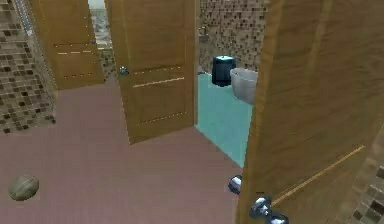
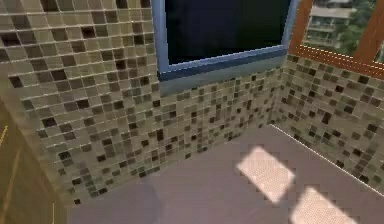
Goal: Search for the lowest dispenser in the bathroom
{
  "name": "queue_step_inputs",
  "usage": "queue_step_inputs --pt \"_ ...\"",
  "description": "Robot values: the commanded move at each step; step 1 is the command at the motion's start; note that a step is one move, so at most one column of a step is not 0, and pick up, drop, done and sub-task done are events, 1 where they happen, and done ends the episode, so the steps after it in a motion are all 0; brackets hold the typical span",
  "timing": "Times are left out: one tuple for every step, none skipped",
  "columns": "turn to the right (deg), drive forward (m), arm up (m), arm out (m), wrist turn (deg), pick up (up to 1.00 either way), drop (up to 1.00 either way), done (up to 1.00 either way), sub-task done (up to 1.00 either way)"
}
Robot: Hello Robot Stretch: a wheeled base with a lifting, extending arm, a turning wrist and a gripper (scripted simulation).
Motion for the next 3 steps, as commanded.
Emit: queue_step_inputs --pt "-45.0 0.0 0.0 0.0 0.0 0.0 0.0 0.0 0.0" --pt "-45.0 0.0 0.0 0.0 0.0 0.0 0.0 0.0 0.0" --pt "-45.0 0.0 0.0 0.0 0.0 0.0 0.0 0.0 0.0"
